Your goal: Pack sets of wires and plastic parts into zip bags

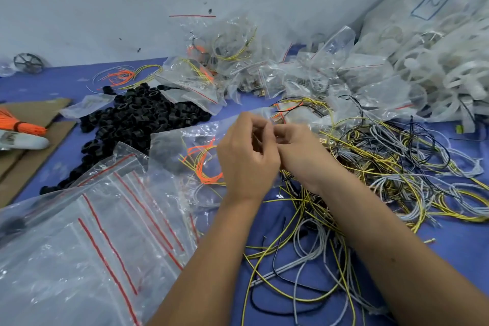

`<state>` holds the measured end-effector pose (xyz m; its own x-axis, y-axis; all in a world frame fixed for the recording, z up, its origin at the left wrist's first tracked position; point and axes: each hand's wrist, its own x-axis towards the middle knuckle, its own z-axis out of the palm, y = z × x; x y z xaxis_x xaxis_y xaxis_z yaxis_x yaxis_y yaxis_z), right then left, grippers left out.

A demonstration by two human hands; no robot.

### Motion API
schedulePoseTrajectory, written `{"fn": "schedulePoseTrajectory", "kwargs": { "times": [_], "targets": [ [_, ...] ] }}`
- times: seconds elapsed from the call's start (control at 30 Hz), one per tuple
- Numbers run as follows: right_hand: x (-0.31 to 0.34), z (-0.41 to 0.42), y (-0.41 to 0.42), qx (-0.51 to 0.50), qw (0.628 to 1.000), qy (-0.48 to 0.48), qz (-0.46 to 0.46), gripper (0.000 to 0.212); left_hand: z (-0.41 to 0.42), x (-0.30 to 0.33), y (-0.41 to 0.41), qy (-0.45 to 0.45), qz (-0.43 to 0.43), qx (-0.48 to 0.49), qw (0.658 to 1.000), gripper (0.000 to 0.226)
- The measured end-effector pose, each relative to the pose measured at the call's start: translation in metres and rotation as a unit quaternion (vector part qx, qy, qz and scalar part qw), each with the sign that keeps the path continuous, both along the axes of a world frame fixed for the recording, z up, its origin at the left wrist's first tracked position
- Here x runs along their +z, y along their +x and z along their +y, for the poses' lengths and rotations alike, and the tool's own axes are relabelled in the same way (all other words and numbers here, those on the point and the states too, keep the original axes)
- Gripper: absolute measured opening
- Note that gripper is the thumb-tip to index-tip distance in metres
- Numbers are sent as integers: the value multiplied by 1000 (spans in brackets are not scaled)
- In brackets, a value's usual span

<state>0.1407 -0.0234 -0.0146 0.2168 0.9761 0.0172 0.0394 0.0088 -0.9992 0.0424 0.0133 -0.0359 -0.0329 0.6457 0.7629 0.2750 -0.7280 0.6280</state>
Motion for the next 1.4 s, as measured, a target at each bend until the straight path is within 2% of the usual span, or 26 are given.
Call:
{"fn": "schedulePoseTrajectory", "kwargs": {
  "times": [0.13, 0.23, 0.3, 0.43, 0.5, 0.67, 0.7, 0.77, 0.83, 0.93, 0.97, 1.03, 1.07, 1.13, 1.2, 1.23, 1.33, 1.4],
  "targets": [
    [-2, -2, 5, -19, 999, 29, -21, 32, -9, 1, 8, 44, 23, -22, 999, 7],
    [-5, -2, 9, 14, 999, 22, -37, 28, -11, 0, 9, 54, 30, -25, 998, 8],
    [-6, -1, 12, 40, 998, 27, -50, 33, -11, 0, 8, 46, 20, -20, 999, 8],
    [-5, 1, 17, 32, 996, 60, -65, 32, -6, -2, 7, 14, -6, -7, 1000, 7],
    [-4, 4, 18, 6, 997, 65, -42, 22, -3, -4, 6, -6, -14, -4, 1000, 8],
    [7, 19, 30, -159, 984, 75, -12, 20, 7, -12, 11, -109, -6, -26, 994, 12],
    [11, 24, 33, -169, 983, 72, -21, 19, 9, -14, 13, -135, -4, -31, 990, 13],
    [18, 36, 38, -176, 978, 66, -95, 18, 13, -16, 16, -175, -5, -37, 984, 16],
    [24, 50, 42, -192, 949, 77, -239, 18, 17, -18, 17, -209, -9, -44, 977, 18],
    [33, 77, 60, -222, 843, 85, -483, 23, 21, -20, 20, -248, -11, -54, 967, 19],
    [35, 87, 68, -220, 805, 54, -549, 25, 22, -20, 20, -253, -14, -55, 966, 20],
    [36, 103, 85, -210, 733, -69, -643, 31, 23, -19, 21, -258, -21, -57, 964, 20],
    [36, 109, 93, -198, 709, -138, -663, 35, 24, -19, 21, -257, -23, -56, 964, 19],
    [34, 115, 108, -157, 694, -240, -661, 41, 24, -19, 21, -258, -24, -52, 964, 18],
    [30, 117, 121, -163, 721, -261, -621, 38, 24, -19, 21, -261, -26, -53, 963, 18],
    [30, 116, 127, -195, 755, -231, -581, 36, 24, -19, 21, -262, -28, -55, 963, 18],
    [38, 105, 135, -298, 878, -52, -370, 30, 24, -18, 21, -262, -33, -54, 963, 20],
    [47, 92, 132, -316, 924, 51, -207, 28, 23, -18, 21, -264, -39, -54, 962, 21]
  ]
}}
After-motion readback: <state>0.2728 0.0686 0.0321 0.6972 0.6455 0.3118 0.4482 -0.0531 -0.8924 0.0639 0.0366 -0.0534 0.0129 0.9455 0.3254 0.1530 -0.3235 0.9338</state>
